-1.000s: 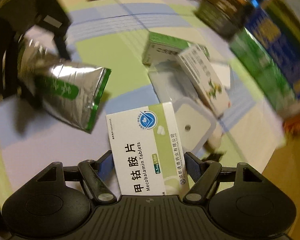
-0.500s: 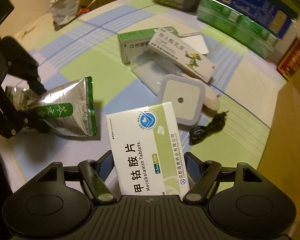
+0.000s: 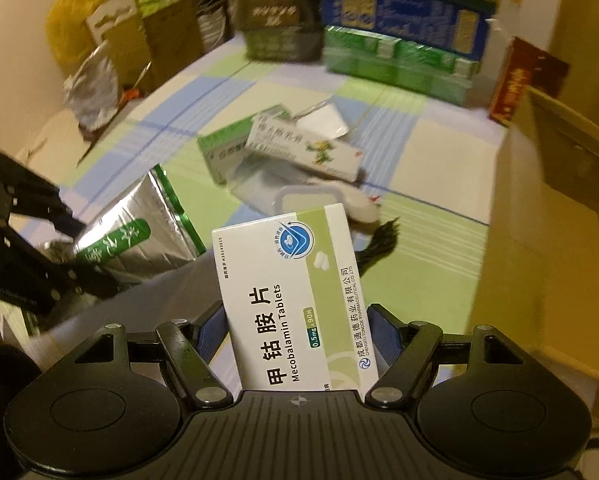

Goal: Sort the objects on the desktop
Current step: 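Carry the tea bag and Mecobalamin box with both tools over the cardboard box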

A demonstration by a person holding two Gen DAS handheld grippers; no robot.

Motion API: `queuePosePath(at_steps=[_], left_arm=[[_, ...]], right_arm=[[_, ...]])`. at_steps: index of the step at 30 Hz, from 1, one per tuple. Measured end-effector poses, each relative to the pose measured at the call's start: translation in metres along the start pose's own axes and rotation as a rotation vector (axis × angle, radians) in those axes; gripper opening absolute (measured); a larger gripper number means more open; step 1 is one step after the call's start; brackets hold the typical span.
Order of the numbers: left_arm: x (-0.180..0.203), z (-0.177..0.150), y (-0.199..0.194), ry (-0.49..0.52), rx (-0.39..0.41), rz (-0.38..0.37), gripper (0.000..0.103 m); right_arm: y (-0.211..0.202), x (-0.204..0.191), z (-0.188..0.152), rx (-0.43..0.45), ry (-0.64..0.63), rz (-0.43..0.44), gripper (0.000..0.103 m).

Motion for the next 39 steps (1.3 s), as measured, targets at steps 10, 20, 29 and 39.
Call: queuePosePath(at_steps=[10, 20, 29, 39], left_arm=[[0.06, 0.035, -0.035, -0.022, 0.06, -0.034, 0.044], [0.142, 0.089, -0.057, 0.011, 0.13, -0.077, 0.044], [0.211, 0.144, -0.042, -0.005, 0.156, -0.135, 0.044], [0.242, 0.196, -0.012, -0.139, 0.152, -0.195, 0.044]], right_arm=[[-0.077, 0.046, 0.008, 0.104, 0.14, -0.023, 0.072], [-0.142, 0.129, -0.003, 0.155, 0.284, -0.116, 0.072], [-0.163, 0.207, -0.025, 0.19, 0.391, -0.206, 0.072], [-0.142, 0.257, -0.035, 0.184, 0.476, -0.224, 0.072]])
Point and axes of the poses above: each gripper's, at about its wrist camera, not at the fingertips, and y roughly the way its jaws point, x to its right, z to its top, the point moved 9 cm from there along y, roughly the way its jaws point, and after that the axes turned 10 degrees about -y, right-handed, at the moved point
